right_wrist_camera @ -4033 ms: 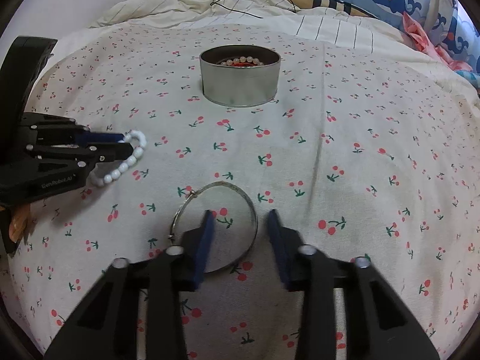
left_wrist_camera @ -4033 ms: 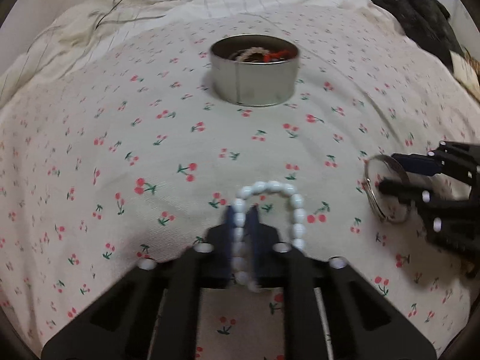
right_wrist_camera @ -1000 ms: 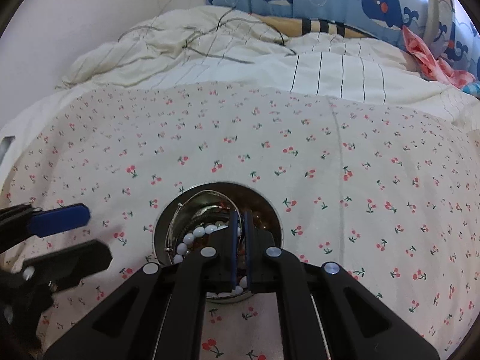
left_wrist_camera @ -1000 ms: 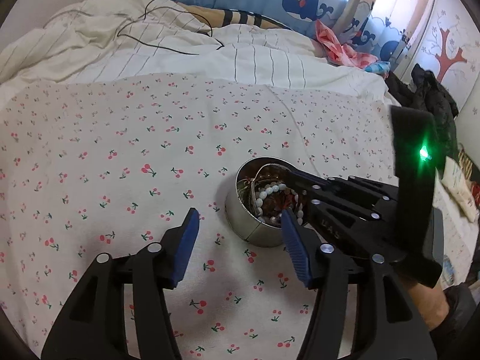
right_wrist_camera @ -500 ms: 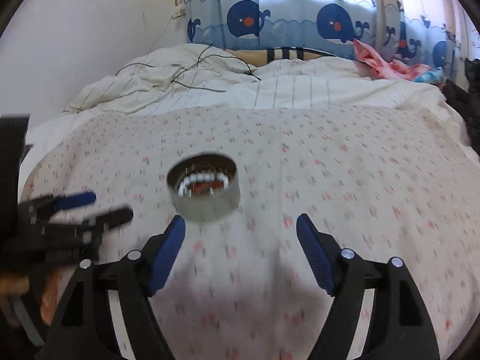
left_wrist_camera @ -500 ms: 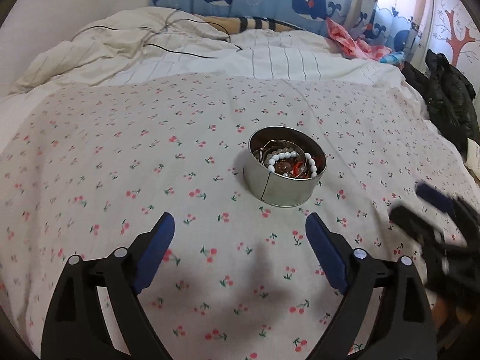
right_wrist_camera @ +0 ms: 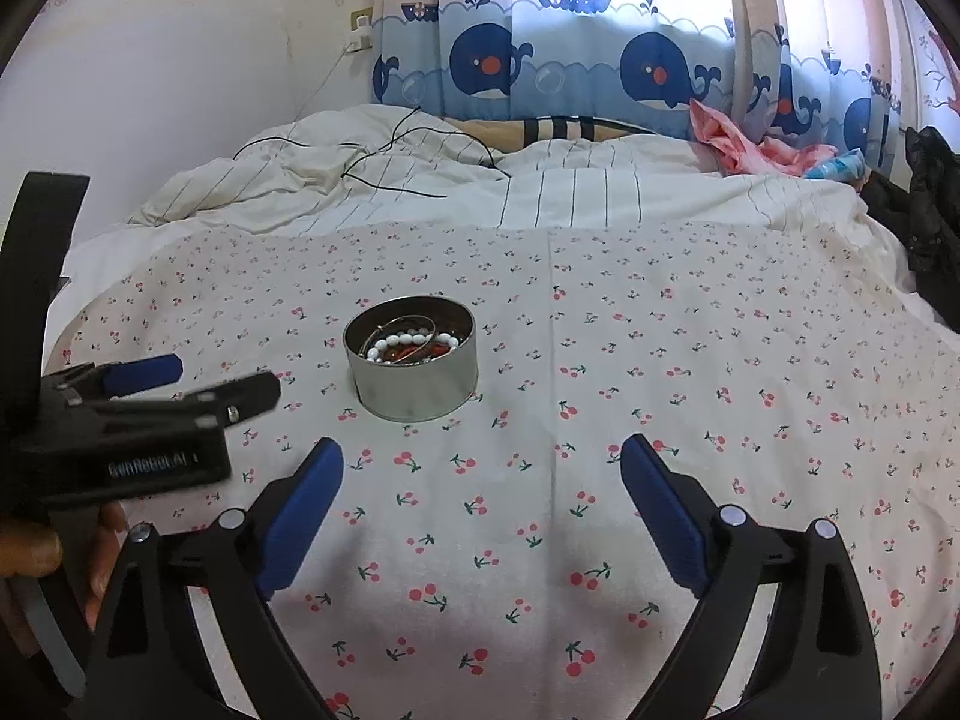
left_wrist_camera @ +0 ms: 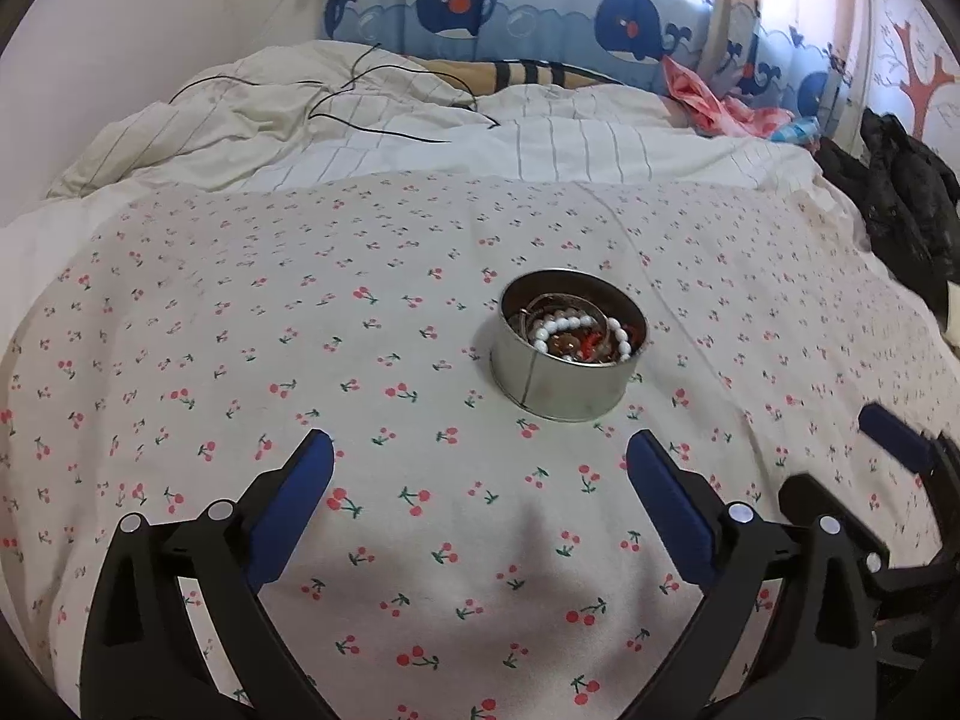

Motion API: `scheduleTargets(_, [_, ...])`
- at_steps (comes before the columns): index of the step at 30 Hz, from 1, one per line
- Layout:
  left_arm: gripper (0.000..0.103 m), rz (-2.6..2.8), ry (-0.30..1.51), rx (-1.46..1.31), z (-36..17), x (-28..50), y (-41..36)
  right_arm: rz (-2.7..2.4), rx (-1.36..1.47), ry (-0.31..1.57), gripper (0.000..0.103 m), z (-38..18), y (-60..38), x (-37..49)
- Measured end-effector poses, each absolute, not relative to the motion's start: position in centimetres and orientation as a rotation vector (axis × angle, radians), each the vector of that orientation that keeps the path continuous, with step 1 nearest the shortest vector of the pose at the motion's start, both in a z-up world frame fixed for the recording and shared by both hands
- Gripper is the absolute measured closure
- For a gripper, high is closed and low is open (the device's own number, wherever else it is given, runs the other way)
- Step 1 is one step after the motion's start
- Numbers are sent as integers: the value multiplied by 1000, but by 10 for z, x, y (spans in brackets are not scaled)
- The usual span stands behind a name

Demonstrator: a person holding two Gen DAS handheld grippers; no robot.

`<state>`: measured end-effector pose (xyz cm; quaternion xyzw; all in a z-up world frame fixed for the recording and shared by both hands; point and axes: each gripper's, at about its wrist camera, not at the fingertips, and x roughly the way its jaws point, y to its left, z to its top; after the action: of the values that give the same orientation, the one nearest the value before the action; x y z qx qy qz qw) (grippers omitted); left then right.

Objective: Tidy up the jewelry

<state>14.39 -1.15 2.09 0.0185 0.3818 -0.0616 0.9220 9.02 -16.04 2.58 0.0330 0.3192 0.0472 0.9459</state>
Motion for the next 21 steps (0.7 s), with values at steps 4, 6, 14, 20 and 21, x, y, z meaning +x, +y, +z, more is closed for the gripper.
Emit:
scheduleTargets(4, [9, -131, 777, 52, 21, 142, -15, 90, 62, 660, 11, 24, -160, 92])
scheduleTargets(6, [8, -131, 774, 52, 22, 141, -15, 89, 61, 662, 11, 23, -160, 92])
scheduleTargets(14, [8, -129, 775, 42, 23, 141, -14, 86, 53, 666, 10, 21, -160, 93])
scheduleTargets(20, [8, -131, 776, 42, 22, 141, -13, 86, 53, 666, 10, 20, -160, 93])
scheduleTargets(21, [8, -132, 777, 40, 22, 141, -13, 86, 52, 666, 9, 20, -160, 93])
